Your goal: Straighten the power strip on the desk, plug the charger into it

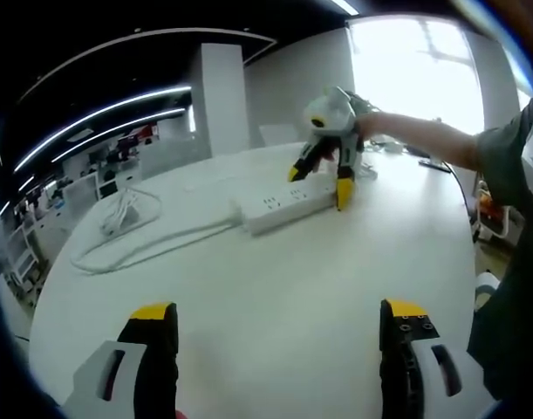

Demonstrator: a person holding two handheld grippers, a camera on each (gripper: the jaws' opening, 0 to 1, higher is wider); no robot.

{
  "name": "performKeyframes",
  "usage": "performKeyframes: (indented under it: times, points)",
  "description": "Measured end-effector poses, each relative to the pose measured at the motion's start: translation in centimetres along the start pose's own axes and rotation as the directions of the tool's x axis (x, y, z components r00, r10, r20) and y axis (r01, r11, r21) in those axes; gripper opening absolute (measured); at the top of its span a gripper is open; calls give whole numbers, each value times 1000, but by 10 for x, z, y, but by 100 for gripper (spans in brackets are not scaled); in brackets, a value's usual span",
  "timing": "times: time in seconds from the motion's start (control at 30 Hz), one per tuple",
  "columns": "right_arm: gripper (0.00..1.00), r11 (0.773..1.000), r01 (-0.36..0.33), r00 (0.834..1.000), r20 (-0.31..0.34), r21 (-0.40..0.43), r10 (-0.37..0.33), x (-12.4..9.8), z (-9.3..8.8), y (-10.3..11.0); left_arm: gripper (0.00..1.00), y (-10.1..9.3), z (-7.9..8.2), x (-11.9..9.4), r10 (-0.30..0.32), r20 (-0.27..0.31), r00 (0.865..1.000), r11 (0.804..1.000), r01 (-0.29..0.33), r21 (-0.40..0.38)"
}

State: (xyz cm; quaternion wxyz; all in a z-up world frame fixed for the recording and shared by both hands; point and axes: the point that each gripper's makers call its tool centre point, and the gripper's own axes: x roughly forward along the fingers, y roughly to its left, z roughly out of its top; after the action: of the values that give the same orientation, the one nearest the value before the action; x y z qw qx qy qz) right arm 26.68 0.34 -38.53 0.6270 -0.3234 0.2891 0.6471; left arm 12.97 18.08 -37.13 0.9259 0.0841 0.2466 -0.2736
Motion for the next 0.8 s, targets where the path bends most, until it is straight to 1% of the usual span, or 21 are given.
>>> performKeyframes:
  times: [0.17,0.57,0.67,0.8]
  points:
    - [72,1000,-12,1000,-3,-13,12,0,0,-1,99,-2,1,0,-8,3,1000,1000,8,-1]
    - [72,998,-39,999,-13,-42,38,-1,-1,-3,99,-1,0,0,-3,3,1000,1000,3,-7]
    - [72,998,-46,999,-10,-51,46,-1,0,-3,99,-2,-1,0,-5,-3,1000,1000,5,-6]
    - [72,997,-50,999,-7,-55,50,-1,0,-4,99,-2,1,0,-7,3,1000,1000,7,-5]
